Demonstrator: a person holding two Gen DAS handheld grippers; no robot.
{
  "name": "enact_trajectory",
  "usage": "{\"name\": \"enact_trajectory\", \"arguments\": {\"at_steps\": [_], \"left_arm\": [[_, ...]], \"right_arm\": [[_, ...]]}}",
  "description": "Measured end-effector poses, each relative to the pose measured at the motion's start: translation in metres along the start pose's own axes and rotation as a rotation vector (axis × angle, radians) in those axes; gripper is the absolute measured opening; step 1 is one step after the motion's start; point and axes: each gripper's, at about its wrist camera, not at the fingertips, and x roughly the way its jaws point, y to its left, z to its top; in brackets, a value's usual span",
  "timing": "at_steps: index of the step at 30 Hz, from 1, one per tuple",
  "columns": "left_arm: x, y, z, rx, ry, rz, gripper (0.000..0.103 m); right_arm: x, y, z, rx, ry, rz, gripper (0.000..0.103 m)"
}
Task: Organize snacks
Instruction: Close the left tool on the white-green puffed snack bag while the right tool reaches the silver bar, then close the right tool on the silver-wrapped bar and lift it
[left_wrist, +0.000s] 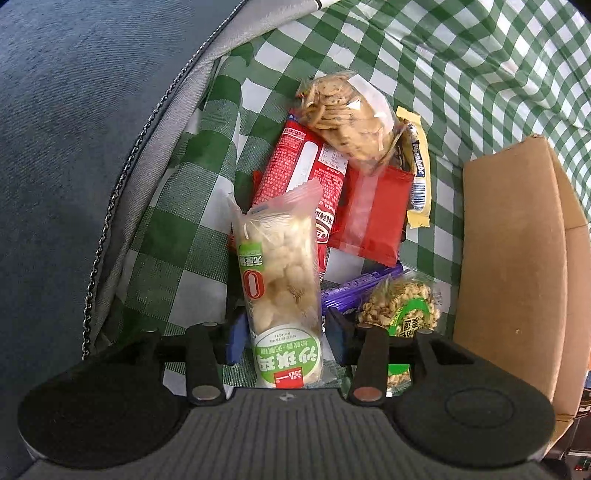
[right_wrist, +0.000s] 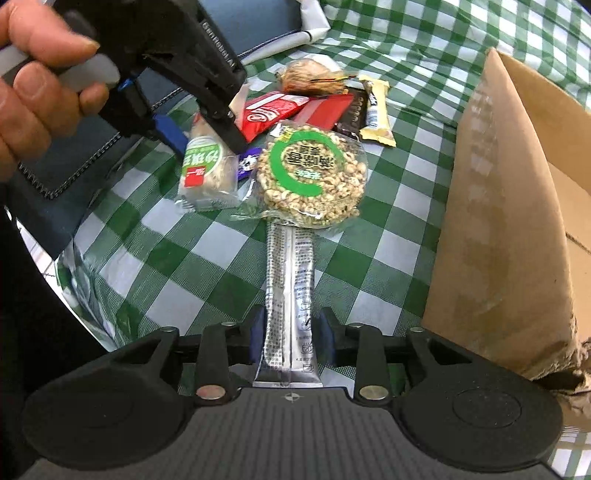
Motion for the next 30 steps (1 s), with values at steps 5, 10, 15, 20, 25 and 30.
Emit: {"name": "enact_trajectory", "arguments": {"at_steps": [5, 10, 15, 20, 25, 30], "left_arm": [[0.010, -0.004, 0.004, 0.003, -0.007, 0.009, 0.050], [0.012, -0.005, 0.002, 0.028, -0.004, 0.018, 0.050], [0.013, -0.006, 0.003, 0.041, -0.006, 0.018, 0.050], [0.011, -0.007, 0.003, 0.054, -0.015, 0.020, 0.043], [0.002, -0.008, 0.004, 0.070, -0.070, 0.009, 0.040], [-0.014, -0.009, 0.004, 0.072, -0.160, -0.020, 0.040]], "right_arm": [[0.007, 0.000, 0.001, 0.001, -0.002, -0.007, 0.042], [0.010, 0.004, 0.002, -0.012, -0.011, -0.018, 0.043], [0.007, 0.009, 0.004, -0.054, -0.029, -0.030, 0.027], [-0.001, 0.011, 0.001, -0.102, -0.068, -0.089, 0.022], [-0.013, 0.014, 0.001, -0.147, -0.112, -0.131, 0.022], [-0.026, 0.014, 0.001, -0.164, -0.174, -0.159, 0.020]]}}
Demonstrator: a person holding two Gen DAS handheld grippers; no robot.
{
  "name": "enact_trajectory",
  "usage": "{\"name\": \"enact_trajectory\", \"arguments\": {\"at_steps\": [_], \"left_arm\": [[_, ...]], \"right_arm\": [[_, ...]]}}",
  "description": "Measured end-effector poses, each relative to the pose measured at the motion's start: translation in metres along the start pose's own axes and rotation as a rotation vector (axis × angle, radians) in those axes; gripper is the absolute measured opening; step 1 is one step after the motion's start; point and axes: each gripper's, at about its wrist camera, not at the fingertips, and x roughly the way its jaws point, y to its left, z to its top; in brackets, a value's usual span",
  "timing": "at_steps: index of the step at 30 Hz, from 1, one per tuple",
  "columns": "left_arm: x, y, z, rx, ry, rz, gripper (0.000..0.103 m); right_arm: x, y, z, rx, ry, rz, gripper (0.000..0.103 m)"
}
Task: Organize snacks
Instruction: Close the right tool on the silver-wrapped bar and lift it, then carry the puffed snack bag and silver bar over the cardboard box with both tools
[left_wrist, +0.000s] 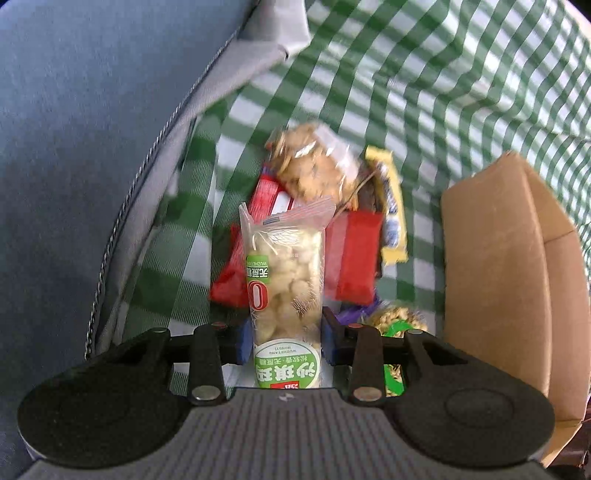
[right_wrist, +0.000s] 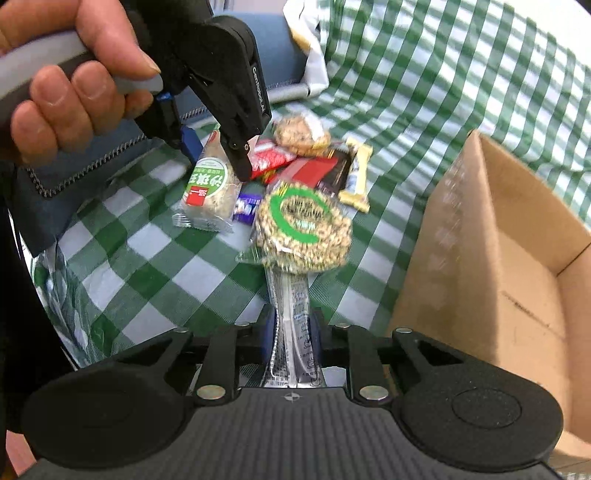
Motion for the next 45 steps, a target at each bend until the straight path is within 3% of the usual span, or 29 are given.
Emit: {"name": "enact_trajectory", "arguments": {"at_steps": [2, 3, 8, 13, 16, 17, 18, 21, 24, 27, 29, 32, 34, 45], "left_arm": [[-0.005, 0.000, 0.001, -0.002, -0.021, -0.008, 0.040], [-0.007, -0.001, 0.001, -0.001, -0.032, -0.011, 0.040], [-0.012, -0.004, 0.002, 0.008, -0.046, -0.029, 0.040], [-0.007, -0.008, 0.000, 0.024, -0.028, -0.021, 0.040], [-0.006, -0.010, 0.000, 0.036, -0.021, -0.025, 0.040], [-0.006, -0.010, -0.001, 0.041, -0.020, -0.026, 0.040], [-0.006, -0.010, -0.001, 0.043, -0.019, -0.025, 0.040], [-0.006, -0.007, 0.000, 0.038, -0.019, -0.025, 0.040], [-0.006, -0.005, 0.000, 0.037, -0.016, -0.025, 0.040], [-0.007, -0.005, 0.000, 0.042, -0.017, -0.022, 0.040], [-0.007, -0.006, 0.001, 0.041, -0.016, -0.022, 0.040], [-0.007, -0.007, 0.000, 0.044, -0.017, -0.021, 0.040], [-0.007, -0.009, 0.000, 0.045, -0.020, -0.021, 0.040], [-0.025, -0.006, -0.001, 0.010, -0.105, -0.029, 0.040]], "right_arm": [[-0.005, -0.001, 0.001, 0.000, -0.029, -0.009, 0.017], [-0.008, -0.002, 0.002, 0.001, -0.046, -0.011, 0.001], [-0.022, -0.005, 0.005, -0.001, -0.114, -0.030, 0.002], [-0.008, -0.002, -0.001, 0.008, -0.023, 0.003, 0.002], [0.001, 0.000, -0.004, 0.017, 0.009, 0.009, 0.012], [0.004, 0.001, -0.004, 0.019, 0.015, 0.004, 0.019], [0.007, 0.001, -0.003, 0.023, 0.021, -0.001, 0.034], [0.015, 0.003, -0.002, 0.036, 0.033, 0.002, 0.050], [0.026, 0.006, -0.001, 0.039, 0.050, -0.008, 0.059], [0.038, 0.005, 0.000, 0.055, 0.082, -0.015, 0.059], [0.043, 0.002, 0.000, 0.087, 0.096, -0.002, 0.055], [0.044, -0.004, 0.002, 0.144, 0.103, 0.086, 0.025], [0.041, -0.001, 0.002, 0.131, 0.089, 0.092, 0.018], [-0.020, -0.009, 0.023, 0.104, -0.106, 0.100, 0.015]]}}
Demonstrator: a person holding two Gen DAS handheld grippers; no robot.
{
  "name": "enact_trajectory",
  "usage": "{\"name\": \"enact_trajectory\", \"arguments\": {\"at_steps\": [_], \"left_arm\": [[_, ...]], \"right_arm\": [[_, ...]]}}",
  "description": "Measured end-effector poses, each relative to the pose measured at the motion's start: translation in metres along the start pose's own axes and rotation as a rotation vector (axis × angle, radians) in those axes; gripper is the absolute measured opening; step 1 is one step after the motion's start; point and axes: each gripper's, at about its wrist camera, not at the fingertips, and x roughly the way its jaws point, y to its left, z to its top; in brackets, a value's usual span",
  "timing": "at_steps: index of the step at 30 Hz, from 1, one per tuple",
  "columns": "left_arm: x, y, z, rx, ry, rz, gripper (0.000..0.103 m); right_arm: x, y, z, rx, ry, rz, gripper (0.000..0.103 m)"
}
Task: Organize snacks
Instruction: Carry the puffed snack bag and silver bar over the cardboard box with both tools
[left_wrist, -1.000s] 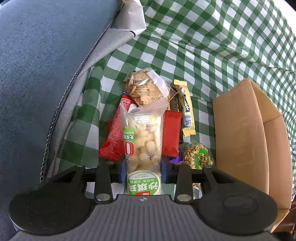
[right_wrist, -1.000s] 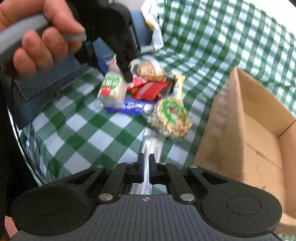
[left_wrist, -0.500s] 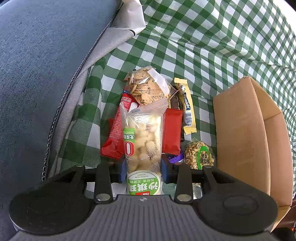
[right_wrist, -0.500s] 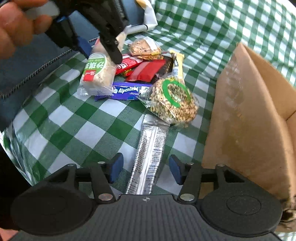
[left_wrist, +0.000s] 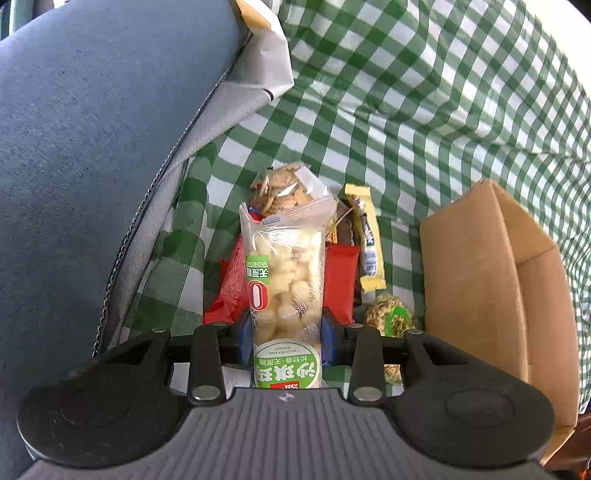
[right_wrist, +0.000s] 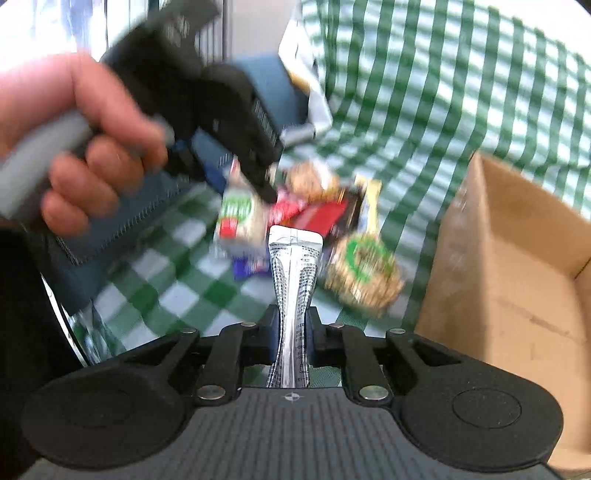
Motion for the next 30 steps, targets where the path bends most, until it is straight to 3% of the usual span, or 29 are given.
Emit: {"name": "enact_trajectory", "arguments": {"at_steps": [8, 15, 22, 26, 30], "left_arm": [[-0.020, -0.021, -0.005, 0.028, -0.078, -0.057, 0.040], [-0.050, -0.060, -0.022, 0.122, -0.209, -0.119, 0.040], [-0.067, -0.109, -0.046, 0.211, -0.351, -0.234, 0.040], [-0.065, -0.138, -0.061, 0.243, -0.415, -0.311, 0.040], [-0.071, -0.165, -0.073, 0.302, -0.455, -0.381, 0.040]], "right_arm": [[-0.054, -0.035, 0.030, 0.035, -0.114, -0.067, 0.015], [-0.101, -0.117, 0.035, 0.121, -0.234, -0.207, 0.015], [-0.113, -0.200, 0.001, 0.280, -0.303, -0.328, 0.015], [-0.106, -0.219, -0.033, 0.346, -0.284, -0.388, 0.015], [-0.115, -0.219, -0.042, 0.284, -0.329, -0.453, 0.015]]}}
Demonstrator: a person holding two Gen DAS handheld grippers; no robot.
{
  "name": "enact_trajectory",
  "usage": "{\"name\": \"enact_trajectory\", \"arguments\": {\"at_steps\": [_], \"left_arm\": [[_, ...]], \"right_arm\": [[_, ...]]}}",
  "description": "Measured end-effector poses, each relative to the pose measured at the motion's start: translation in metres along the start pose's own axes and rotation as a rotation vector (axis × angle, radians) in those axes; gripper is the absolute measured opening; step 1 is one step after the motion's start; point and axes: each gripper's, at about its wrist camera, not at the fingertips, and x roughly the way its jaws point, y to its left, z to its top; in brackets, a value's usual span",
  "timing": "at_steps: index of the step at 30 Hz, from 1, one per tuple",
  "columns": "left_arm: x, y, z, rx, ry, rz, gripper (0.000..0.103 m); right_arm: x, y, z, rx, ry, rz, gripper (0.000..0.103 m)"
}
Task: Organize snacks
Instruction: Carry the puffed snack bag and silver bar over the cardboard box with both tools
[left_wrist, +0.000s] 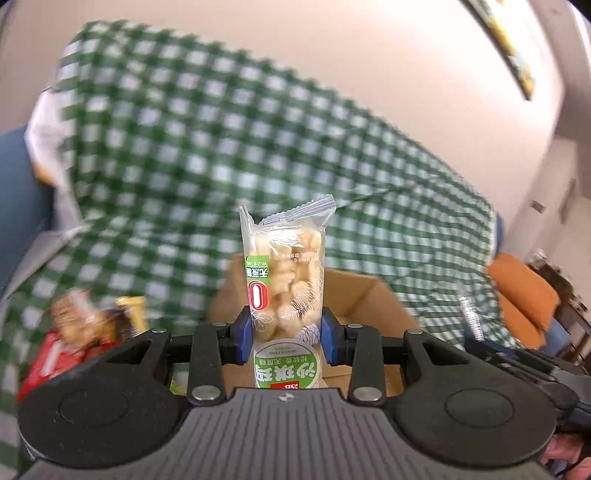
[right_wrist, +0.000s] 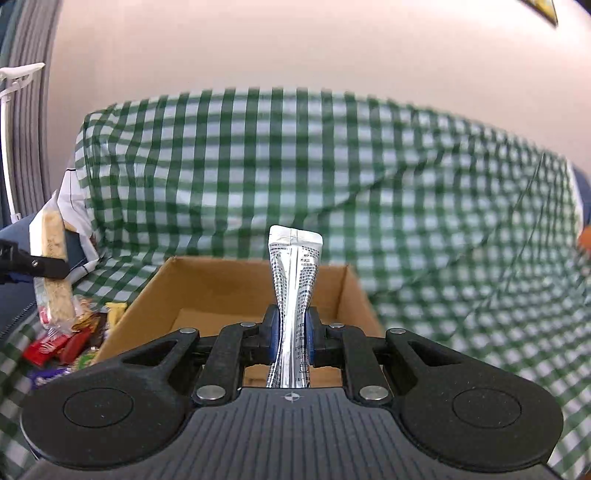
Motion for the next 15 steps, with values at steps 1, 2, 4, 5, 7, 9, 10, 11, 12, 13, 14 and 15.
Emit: {"name": "enact_trajectory", "arguments": {"at_steps": [1, 2, 4, 5, 7, 9, 10, 11, 12, 13, 14, 15], "left_arm": [[0.000, -0.009, -0.001, 0.018, -0.011, -0.015, 0.040], [0.000, -0.015, -0.002, 0.031, -0.017, -0.025, 0.040], [0.000, -0.026, -0.006, 0.050, -0.020, -0.052, 0.040], [0.001, -0.032, -0.007, 0.057, -0.020, -0.065, 0.040], [0.001, -0.039, -0.010, 0.071, -0.017, -0.088, 0.040], [0.003, -0.045, -0.013, 0.090, -0.013, -0.104, 0.040], [0.004, -0.048, -0.015, 0.098, -0.010, -0.110, 0.040], [0.003, -0.049, -0.017, 0.103, -0.007, -0.116, 0.040], [0.004, -0.049, -0.019, 0.108, -0.004, -0.123, 0.040], [0.003, -0.050, -0.020, 0.112, -0.001, -0.128, 0.040], [0.004, -0.050, -0.020, 0.116, 0.003, -0.132, 0.040], [0.005, -0.051, -0.022, 0.117, 0.008, -0.136, 0.040]], "right_arm": [[-0.001, -0.002, -0.002, -0.006, -0.003, -0.009, 0.015], [-0.003, -0.005, -0.006, -0.006, 0.004, -0.016, 0.015], [-0.001, -0.007, -0.012, -0.004, 0.032, -0.028, 0.015], [0.002, -0.009, -0.012, -0.006, 0.039, -0.040, 0.015], [0.004, -0.012, -0.014, -0.008, 0.041, -0.067, 0.015], [0.006, -0.012, -0.013, 0.007, 0.048, -0.081, 0.015], [0.006, -0.014, -0.014, 0.012, 0.054, -0.089, 0.015], [0.007, -0.015, -0.015, 0.018, 0.060, -0.098, 0.015], [0.008, -0.017, -0.015, 0.025, 0.066, -0.102, 0.015], [0.010, -0.017, -0.015, 0.031, 0.069, -0.101, 0.015], [0.011, -0.016, -0.015, 0.033, 0.072, -0.101, 0.016], [0.012, -0.015, -0.015, 0.033, 0.074, -0.103, 0.016]]}}
